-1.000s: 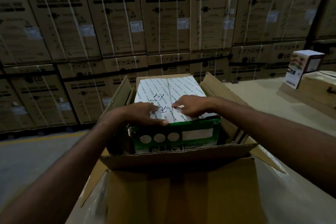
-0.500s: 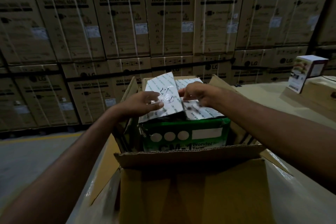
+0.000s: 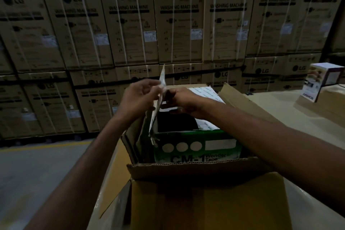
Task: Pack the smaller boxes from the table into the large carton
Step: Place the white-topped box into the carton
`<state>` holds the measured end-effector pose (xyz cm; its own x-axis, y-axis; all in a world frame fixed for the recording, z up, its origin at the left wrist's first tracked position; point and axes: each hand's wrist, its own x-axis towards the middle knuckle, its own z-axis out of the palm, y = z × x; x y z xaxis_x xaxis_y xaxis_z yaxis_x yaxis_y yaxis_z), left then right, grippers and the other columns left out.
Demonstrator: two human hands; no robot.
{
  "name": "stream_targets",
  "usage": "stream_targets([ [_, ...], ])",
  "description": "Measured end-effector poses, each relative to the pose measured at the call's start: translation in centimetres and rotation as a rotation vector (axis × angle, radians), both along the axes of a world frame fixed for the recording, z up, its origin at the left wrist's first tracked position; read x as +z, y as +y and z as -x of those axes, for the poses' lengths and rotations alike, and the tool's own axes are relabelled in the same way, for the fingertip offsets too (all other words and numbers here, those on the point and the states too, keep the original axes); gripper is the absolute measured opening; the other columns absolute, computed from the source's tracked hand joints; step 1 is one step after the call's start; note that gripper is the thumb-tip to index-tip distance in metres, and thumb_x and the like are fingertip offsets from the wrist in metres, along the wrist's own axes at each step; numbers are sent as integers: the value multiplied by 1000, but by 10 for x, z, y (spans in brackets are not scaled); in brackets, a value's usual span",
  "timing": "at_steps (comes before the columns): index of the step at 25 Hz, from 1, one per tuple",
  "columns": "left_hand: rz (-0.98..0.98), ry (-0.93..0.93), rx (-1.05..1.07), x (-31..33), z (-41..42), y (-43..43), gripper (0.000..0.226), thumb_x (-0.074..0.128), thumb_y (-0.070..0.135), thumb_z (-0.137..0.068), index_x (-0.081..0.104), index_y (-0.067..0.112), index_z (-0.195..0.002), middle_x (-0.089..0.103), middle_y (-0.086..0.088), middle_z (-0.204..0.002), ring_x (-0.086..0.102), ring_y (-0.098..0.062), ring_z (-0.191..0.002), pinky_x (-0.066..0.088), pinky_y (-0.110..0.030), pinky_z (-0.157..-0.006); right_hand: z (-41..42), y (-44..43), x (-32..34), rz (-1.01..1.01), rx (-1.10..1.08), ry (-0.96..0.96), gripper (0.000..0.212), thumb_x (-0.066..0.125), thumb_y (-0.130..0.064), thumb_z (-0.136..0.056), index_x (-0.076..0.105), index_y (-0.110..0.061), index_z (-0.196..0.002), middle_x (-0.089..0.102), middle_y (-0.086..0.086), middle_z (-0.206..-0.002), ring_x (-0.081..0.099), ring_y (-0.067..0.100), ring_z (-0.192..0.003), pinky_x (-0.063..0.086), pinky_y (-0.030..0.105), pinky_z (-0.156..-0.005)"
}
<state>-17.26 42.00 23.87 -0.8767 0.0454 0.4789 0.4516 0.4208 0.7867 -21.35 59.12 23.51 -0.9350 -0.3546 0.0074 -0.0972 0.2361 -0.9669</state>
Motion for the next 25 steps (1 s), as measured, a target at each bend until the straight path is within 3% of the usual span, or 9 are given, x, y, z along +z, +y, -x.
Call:
stream_targets([
  [4, -99, 43, 197, -3, -12, -33, 34, 62, 39, -99, 69, 21, -127, 74, 4, -103, 74, -8, -81, 64, -34, -66, 4, -29, -9, -154, 137, 70, 58, 44, 11, -98, 59, -23, -143, 54, -7, -150, 62, 19, -123, 50, 47, -108],
  [7, 169, 58, 428, -11, -13, -59, 30, 65, 19, -93, 73, 21, -122, 74, -1, -109, 71, -13, -85, 62, -34, -72, 6, -47, -23, -341, 214, 181, 65, 45, 16, -93, 53, -18, -148, 49, 3, -154, 55, 24, -133, 52, 42, -101],
  [9, 377, -9, 522, -17, -14, -72, 22, 63, 21, -94, 77, 24, -111, 75, -1, -110, 67, -14, -81, 55, -28, -67, 4, -51, -32, -447, 248, 225, 67, 40, 18, -93, 50, -15, -151, 48, 5, -155, 48, 22, -140, 45, 27, -95],
  [11, 545, -150, 548, -24, -14, -79, 26, 66, 31, -94, 72, 25, -119, 70, 0, -121, 67, -21, -90, 55, -32, -71, 0, -51, -36, -566, 258, 305, 67, 38, 14, -93, 49, -16, -151, 45, 4, -158, 41, 19, -144, 35, 19, -101],
  [13, 649, -253, 508, -29, -14, -79, 38, 69, 39, -92, 65, 26, -128, 62, -2, -133, 64, -26, -108, 56, -43, -88, -3, -48, -37, -653, 275, 367, 66, 40, 9, -93, 50, -19, -152, 44, 2, -159, 39, 18, -145, 31, 22, -108],
  [16, 787, -176, 502, -25, -17, -60, 39, 69, 40, -93, 63, 29, -130, 62, -4, -134, 57, -27, -120, 49, -45, -98, -3, -30, -33, -787, 242, 460, 52, 48, -2, -96, 59, -20, -143, 58, 1, -146, 54, 20, -131, 44, 29, -106],
  [20, 707, -79, 268, -13, -11, -6, 29, 63, 35, -98, 72, 22, -121, 67, 0, -130, 64, -22, -111, 53, -41, -93, 4, 21, -32, -1020, 124, 477, 42, 56, -17, -94, 66, -28, -133, 67, -7, -131, 61, 19, -119, 51, 38, -98],
  [23, 674, -232, 29, -16, 16, 45, 27, 54, 19, -102, 75, 4, -110, 74, -13, -106, 65, -23, -92, 52, -34, -82, 12, 60, -34, -1148, 64, 446, 38, 63, -26, -91, 67, -34, -129, 68, -5, -121, 59, 19, -114, 50, 38, -91],
  [25, 632, -374, -96, -24, 28, 76, 23, 53, 7, -98, 73, -6, -104, 69, -14, -89, 56, -21, -78, 43, -29, -68, 14, 78, -34, -1099, 64, 438, 33, 68, -28, -87, 71, -31, -121, 69, -2, -115, 61, 21, -109, 53, 42, -90],
])
